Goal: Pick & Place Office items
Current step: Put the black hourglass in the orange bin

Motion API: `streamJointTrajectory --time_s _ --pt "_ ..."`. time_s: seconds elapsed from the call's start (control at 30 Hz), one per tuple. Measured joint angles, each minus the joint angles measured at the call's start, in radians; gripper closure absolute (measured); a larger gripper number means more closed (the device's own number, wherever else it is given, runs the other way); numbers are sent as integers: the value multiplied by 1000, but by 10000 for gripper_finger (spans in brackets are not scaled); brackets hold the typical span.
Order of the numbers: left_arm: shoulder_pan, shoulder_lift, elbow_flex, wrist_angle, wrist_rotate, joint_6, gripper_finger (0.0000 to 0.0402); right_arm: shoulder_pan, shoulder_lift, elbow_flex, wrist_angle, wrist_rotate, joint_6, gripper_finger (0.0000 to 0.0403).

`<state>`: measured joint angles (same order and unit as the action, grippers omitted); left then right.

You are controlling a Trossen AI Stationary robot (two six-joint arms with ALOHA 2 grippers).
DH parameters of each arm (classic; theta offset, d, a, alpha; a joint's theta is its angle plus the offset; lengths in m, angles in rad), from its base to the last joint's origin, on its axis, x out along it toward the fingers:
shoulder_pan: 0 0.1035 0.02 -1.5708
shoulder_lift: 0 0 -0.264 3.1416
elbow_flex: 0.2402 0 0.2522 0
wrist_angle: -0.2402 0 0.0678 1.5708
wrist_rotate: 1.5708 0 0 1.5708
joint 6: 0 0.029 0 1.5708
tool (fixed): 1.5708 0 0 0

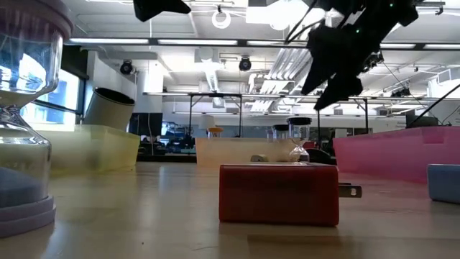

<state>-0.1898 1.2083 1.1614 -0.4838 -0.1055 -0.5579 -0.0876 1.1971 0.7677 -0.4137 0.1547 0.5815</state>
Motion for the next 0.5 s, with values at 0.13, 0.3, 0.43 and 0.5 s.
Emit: streamJointTrajectory --time_s 0.13,0.3,0.43,0.5 --pt "-6 0 0 15 0 -10 73 -25 46 0 3 1 -46 66" --pt "-10 0 0 14 1 -24 73 -55 85 0 7 2 -62 66" --pt "2 0 0 16 0 -26 73 -67 86 0 17 0 -119 66" --pt "10 0 0 17 0 -26 73 -67 86 0 37 -20 -159 66"
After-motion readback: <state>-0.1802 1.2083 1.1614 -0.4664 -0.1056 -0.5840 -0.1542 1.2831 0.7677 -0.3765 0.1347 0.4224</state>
